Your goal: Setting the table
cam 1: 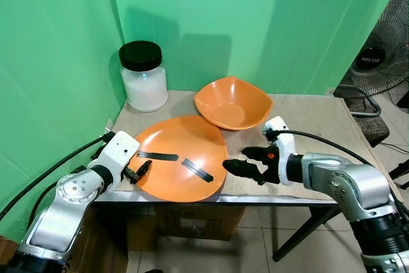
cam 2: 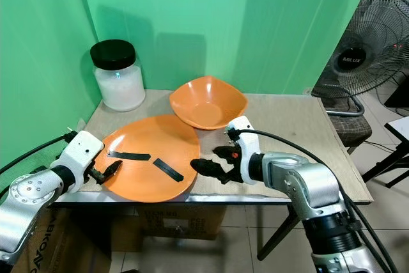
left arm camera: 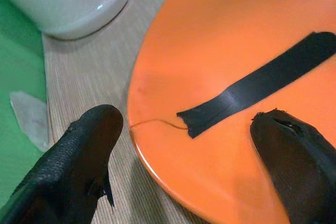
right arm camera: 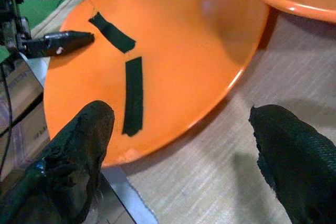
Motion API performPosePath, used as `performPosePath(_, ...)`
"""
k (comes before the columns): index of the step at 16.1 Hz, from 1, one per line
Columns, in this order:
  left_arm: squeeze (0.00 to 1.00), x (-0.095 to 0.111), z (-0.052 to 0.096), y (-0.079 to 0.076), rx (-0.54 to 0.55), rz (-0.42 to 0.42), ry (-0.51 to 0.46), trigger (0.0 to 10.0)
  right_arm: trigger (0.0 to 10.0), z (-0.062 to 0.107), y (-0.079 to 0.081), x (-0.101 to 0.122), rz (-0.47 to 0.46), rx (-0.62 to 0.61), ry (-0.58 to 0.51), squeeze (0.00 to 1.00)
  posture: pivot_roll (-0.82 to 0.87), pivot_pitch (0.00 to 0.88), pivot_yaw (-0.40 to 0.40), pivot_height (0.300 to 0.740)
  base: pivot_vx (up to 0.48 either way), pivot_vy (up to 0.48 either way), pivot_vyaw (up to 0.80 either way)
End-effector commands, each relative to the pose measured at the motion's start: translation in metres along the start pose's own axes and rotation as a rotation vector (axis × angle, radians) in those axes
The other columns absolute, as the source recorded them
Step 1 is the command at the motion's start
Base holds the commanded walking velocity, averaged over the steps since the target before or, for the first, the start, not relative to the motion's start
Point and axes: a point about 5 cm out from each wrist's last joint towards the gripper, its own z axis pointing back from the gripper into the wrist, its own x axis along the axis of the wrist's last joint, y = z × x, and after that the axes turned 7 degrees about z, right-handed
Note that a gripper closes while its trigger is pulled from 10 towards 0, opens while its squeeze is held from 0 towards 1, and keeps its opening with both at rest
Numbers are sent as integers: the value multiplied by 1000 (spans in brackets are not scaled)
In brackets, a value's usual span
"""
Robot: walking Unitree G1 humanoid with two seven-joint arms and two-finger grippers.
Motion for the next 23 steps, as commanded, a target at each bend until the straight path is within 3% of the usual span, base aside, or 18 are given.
performPosePath(1, 0, -15, -1, -12, -70, -21, 68, 10000, 10000, -1, -1, 2, -10, -4, 8, 0, -20, 0, -51, 740, 0, 0, 0)
performPosePath(3, 0, -15, 0, -18, -102, -37, 55, 10000, 10000, -4, 0, 3, -26, 3, 10, 0, -18, 0, -56, 740, 0, 0, 0)
performPosePath(6, 0, 7, 2, -14, -65, -1, -91, 10000, 10000, 2, 2, 8, 5, 24, -45, 0, -13, 1, -63, 740, 0, 0, 0)
performPosePath(9, 0, 44, 15, -11, -68, 66, -265, 10000, 10000, 24, 10, 12, 43, 91, -136, 0, -9, 0, -56, 740, 0, 0, 0)
performPosePath(11, 0, 56, 21, -11, -54, 68, -307, 10000, 10000, 35, 15, 12, 92, 96, -180, 0, -11, 0, -51, 740, 0, 0, 0)
performPosePath(13, 0, 73, 26, -10, 27, 54, -352, 10000, 10000, 50, 9, 19, 307, -139, -339, 0, -27, 0, -22, 740, 0, 0, 0)
performPosePath(15, 0, 76, 24, -14, 98, 94, -362, 10000, 10000, 55, 7, 18, 248, -250, -398, 0, -42, 0, 5, 740, 0, 0, 0)
performPosePath(17, 0, 75, 23, -22, 176, 195, -384, 10000, 10000, 58, 14, 16, 256, -323, -454, 0, -71, 0, 32, 740, 0, 0, 0)
performPosePath(19, 0, 75, 18, -29, 201, 241, -394, 10000, 10000, 59, 15, 9, 179, -420, -514, 0, -76, 0, 24, 740, 0, 0, 0)
performPosePath(23, 0, 78, 15, -31, 283, 282, -397, 10000, 10000, 46, 23, -2, 178, -441, -484, 0, -77, 0, 12, 740, 0, -240, 0)
